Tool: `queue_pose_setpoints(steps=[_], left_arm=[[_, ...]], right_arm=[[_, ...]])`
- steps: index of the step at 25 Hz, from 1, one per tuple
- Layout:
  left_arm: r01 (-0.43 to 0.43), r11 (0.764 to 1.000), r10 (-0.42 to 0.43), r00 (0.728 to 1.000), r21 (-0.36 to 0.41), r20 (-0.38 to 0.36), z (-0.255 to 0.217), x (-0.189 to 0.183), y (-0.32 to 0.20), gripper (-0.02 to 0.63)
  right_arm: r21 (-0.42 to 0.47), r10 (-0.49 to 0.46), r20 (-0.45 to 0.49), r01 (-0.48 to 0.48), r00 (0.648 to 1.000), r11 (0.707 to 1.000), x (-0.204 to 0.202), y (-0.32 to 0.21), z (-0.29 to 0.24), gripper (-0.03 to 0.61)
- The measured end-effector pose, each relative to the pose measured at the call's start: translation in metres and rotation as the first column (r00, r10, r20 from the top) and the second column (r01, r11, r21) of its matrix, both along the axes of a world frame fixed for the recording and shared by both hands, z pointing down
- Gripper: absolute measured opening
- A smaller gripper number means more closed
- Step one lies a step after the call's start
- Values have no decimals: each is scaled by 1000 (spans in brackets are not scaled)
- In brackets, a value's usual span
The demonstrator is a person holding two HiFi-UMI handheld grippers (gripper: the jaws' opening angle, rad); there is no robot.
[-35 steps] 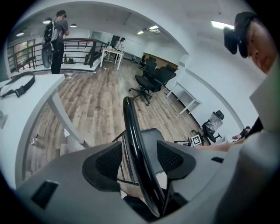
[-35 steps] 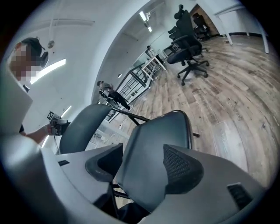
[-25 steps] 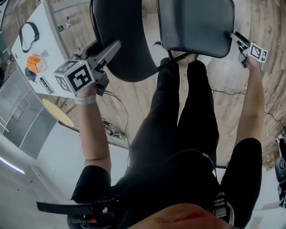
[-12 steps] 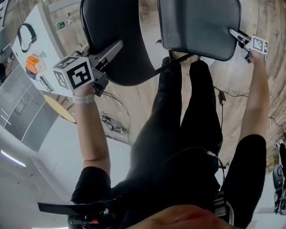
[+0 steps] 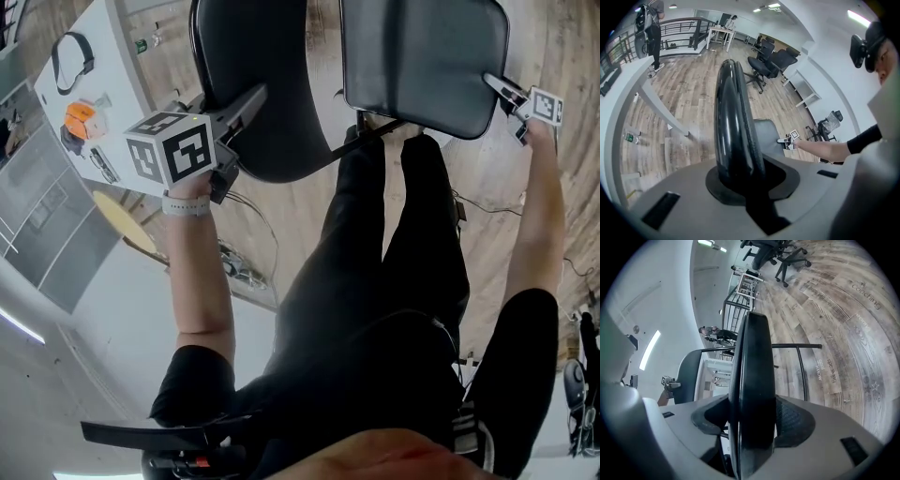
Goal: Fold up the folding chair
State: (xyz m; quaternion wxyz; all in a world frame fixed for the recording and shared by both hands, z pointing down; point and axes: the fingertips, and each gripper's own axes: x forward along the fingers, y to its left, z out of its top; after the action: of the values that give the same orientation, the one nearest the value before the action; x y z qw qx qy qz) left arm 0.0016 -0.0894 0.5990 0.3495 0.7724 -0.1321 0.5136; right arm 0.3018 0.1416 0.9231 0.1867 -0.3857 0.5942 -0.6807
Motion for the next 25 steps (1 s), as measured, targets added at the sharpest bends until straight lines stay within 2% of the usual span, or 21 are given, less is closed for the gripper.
queue_pose_setpoints(steps=[5,8,11,16,21,25], left_arm=[[19,1000,-19,999,-1,32,-24,-11,-8,60],[19,1000,-19,999,6,37,-41,-18,-17,60],[22,1000,-23,999,20,39,-54,-32,-30,58],[21,999,-23,999,38,43,-72,-53,-47,58],[12,999,-14,999,53,49,-86,-84,-68,58],[20,997,-24,998,68,54,-100,-100,-83,58]], right_arm=[[68,-29,20,27,999,997,-22,-16,-49,267],[77,-58,22,56,998,995,-35,-25,-82,252],[138,-104,31,98,994,986,-56,-45,-116,227],[239,-174,61,155,983,959,-96,-78,-170,192],[325,-239,103,194,966,925,-152,-117,-216,153],[377,-287,96,232,953,897,-194,-155,-248,120]])
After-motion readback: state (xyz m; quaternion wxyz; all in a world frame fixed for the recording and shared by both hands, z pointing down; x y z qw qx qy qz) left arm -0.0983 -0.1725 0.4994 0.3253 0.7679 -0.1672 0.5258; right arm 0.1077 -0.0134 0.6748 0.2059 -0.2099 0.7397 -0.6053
